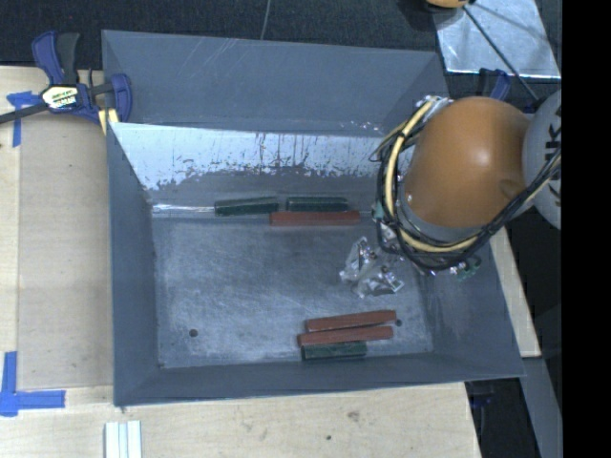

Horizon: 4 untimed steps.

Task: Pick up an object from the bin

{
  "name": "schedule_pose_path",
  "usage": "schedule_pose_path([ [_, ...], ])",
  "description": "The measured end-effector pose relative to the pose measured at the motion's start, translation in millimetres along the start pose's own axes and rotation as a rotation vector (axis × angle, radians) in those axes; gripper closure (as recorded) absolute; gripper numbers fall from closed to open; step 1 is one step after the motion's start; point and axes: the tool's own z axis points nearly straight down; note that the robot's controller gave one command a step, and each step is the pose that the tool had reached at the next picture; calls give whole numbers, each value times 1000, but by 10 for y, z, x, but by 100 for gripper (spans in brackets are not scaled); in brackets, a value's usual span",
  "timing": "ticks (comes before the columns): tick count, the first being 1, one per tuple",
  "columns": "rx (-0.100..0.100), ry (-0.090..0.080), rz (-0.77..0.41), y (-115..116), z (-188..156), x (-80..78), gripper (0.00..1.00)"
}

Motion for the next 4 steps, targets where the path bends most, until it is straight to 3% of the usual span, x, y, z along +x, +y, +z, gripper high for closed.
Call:
schedule_pose_path([
  [1, 4, -5, -10, -432, 303, 66, 100],
  [2, -4, 6, -20, -380, -57, 149, 100],
  [3, 1, -2, -172, -472, -583, 179, 100],
  [4, 3, -4, -119, -343, -685, 287, 100],
])
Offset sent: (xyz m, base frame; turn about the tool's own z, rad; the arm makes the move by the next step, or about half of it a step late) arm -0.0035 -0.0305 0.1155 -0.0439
